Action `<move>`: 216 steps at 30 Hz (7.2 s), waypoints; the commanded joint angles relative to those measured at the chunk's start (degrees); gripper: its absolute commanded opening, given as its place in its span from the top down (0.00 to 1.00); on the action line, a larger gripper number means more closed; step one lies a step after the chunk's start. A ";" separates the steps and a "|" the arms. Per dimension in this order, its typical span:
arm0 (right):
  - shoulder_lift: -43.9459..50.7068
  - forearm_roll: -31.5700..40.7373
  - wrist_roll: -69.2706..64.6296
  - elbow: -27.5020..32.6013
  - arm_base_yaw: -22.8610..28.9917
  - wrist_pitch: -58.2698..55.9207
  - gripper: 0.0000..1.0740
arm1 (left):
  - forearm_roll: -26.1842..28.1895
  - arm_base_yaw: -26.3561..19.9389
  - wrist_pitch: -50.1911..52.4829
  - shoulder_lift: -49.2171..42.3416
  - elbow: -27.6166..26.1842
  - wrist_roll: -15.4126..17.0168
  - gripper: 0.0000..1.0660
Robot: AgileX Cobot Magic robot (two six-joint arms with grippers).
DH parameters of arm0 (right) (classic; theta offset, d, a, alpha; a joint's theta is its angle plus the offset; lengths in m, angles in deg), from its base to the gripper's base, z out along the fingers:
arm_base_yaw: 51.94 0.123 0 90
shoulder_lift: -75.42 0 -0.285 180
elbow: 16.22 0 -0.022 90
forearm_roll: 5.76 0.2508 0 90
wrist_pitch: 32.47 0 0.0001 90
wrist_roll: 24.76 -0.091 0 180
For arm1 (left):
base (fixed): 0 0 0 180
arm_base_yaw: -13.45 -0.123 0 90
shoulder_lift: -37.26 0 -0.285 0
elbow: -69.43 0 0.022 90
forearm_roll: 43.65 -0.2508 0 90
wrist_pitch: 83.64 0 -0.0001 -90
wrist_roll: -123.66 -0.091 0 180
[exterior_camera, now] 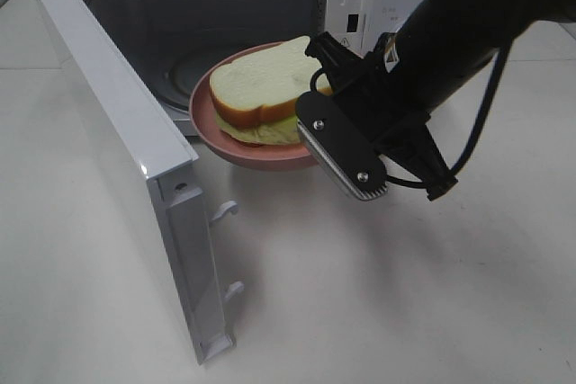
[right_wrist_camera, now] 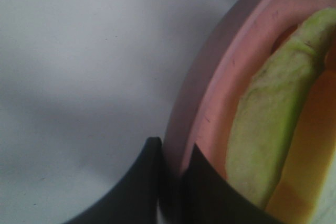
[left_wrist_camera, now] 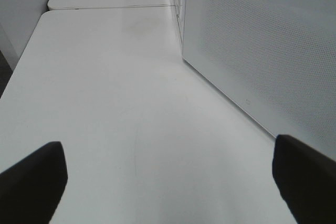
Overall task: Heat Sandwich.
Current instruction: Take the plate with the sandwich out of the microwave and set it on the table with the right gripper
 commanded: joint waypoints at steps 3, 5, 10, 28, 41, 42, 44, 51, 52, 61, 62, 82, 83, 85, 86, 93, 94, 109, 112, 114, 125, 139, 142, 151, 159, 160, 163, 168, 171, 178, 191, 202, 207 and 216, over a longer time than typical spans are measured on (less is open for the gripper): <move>4.35 -0.06 -0.69 3.09 -0.17 1.55 1.00 | 0.06 -0.17 0.00 -1.60 0.23 0.06 0.03; 5.21 -0.06 -0.97 3.84 -0.17 1.49 1.00 | 0.06 -0.17 0.00 -1.60 0.23 0.06 0.03; 10.54 -0.06 -2.46 8.19 -0.17 0.63 1.00 | 0.06 -0.17 0.00 -1.60 0.23 0.06 0.03; 28.76 -2.18 -10.26 20.97 -0.17 -6.25 1.00 | 0.06 -0.17 0.00 -1.60 0.23 0.06 0.03; 42.00 -5.73 -17.59 26.87 -0.17 -15.30 1.00 | 0.06 -0.17 0.00 -1.60 0.23 0.06 0.03; 42.69 -6.36 -18.96 26.99 -0.17 -15.93 1.00 | 0.06 -0.17 0.00 -1.60 0.23 0.06 0.03; 43.49 -6.88 -20.28 27.10 -0.17 -16.67 1.00 | 0.06 -0.17 0.00 -1.60 0.23 0.06 0.03; 46.52 -10.66 -30.60 27.27 -0.17 -21.43 1.00 | 0.06 -0.17 0.00 -1.60 0.23 0.06 0.03; 46.52 -10.66 -30.60 27.27 -0.17 -21.43 1.00 | 0.06 -0.17 0.00 -1.60 0.23 0.06 0.03; 46.52 -17.70 -45.09 27.27 -0.17 -25.95 1.00 | 0.06 -0.17 0.00 -1.60 0.23 0.06 0.03; 46.52 -17.70 -45.09 27.27 -0.17 -25.95 1.00 | 0.06 -0.17 0.00 -1.60 0.23 0.06 0.03; 45.66 -26.70 -78.21 27.27 -0.17 -35.29 1.00 | 0.06 -0.17 0.00 -1.60 0.23 0.06 0.03; 45.26 -27.22 -79.64 27.27 -0.17 -35.92 0.99 | 0.06 -0.17 0.00 -1.60 0.23 0.06 0.03; 43.66 -28.36 -84.05 27.27 -0.17 -36.67 1.00 | 0.06 -0.17 0.00 -1.60 0.23 0.06 0.03; 43.66 -28.36 -84.05 27.27 -0.17 -36.67 1.00 | 0.06 -0.17 0.00 -1.60 0.23 0.06 0.03; 37.53 -32.60 -96.49 27.22 -0.17 -36.44 1.00 | 0.06 -0.17 0.00 -1.60 0.23 0.06 0.03; 35.64 -33.98 -100.44 27.16 -0.17 -36.44 1.00 | 0.06 -0.17 0.00 -1.60 0.23 0.06 0.03; 23.26 -35.35 -118.49 25.04 -0.34 -32.14 1.00 | 0.06 -0.17 0.00 -1.60 0.23 0.06 0.03; 21.77 -36.33 -120.44 23.84 -0.34 -31.68 1.00 | 0.06 -0.17 0.00 -1.60 0.23 0.06 0.03; 19.08 -37.93 -123.82 22.06 -0.40 -31.46 1.00 | 0.06 -0.17 0.00 -1.60 0.23 0.06 0.03; 11.29 -38.04 -126.34 16.73 -6.59 -28.76 1.00 | 0.06 -0.17 0.00 -1.60 0.23 0.06 0.03; 1.78 -41.65 -131.89 15.64 -14.27 -20.40 1.00 | 0.06 -0.17 0.00 -1.60 0.23 0.06 0.03; -0.52 -43.03 -134.36 15.64 -15.07 -18.11 1.00 | 0.06 -0.17 0.00 -1.60 0.23 0.06 0.03; -5.56 -46.58 -138.71 15.64 -15.64 -14.09 1.00 | 0.06 -0.17 0.00 -1.60 0.23 0.06 0.03; -10.31 -48.64 -142.15 15.64 -15.64 -11.75 0.99 | 0.06 -0.17 0.00 -1.60 0.23 0.06 0.03; -10.71 -48.82 -142.38 15.64 -15.64 -11.40 0.99 | 0.06 -0.17 0.00 -1.60 0.23 0.06 0.03; -11.29 -49.33 -142.95 15.64 -15.64 -10.83 0.99 | 0.06 -0.17 0.00 -1.60 0.23 0.06 0.03; -12.61 -49.85 -144.27 15.64 -15.64 -10.31 0.99 | 0.06 -0.17 0.00 -1.60 0.23 0.06 0.03; -13.01 -49.90 -144.27 15.64 -15.64 -9.45 0.99 | 0.06 -0.17 0.00 -1.60 0.23 0.06 0.03; -13.01 -49.79 -144.27 15.64 -15.64 -9.45 0.96 | 0.06 -0.17 0.00 -1.60 0.23 0.06 0.03; -12.72 -48.41 -144.33 15.41 -15.64 -9.34 0.66 | 0.06 -0.17 0.00 -1.60 0.23 0.06 0.03; -4.53 -42.28 -135.28 15.13 -15.64 -9.45 0.35 | 0.06 -0.17 0.00 -1.60 0.23 0.06 0.03; 1.66 -36.67 -128.74 15.13 -15.64 -9.51 0.32 | 0.06 -0.17 0.00 -1.60 0.23 0.06 0.03; 13.12 -25.21 -115.97 15.13 -15.64 -11.06 0.26 | 0.06 -0.17 0.00 -1.60 0.23 0.06 0.03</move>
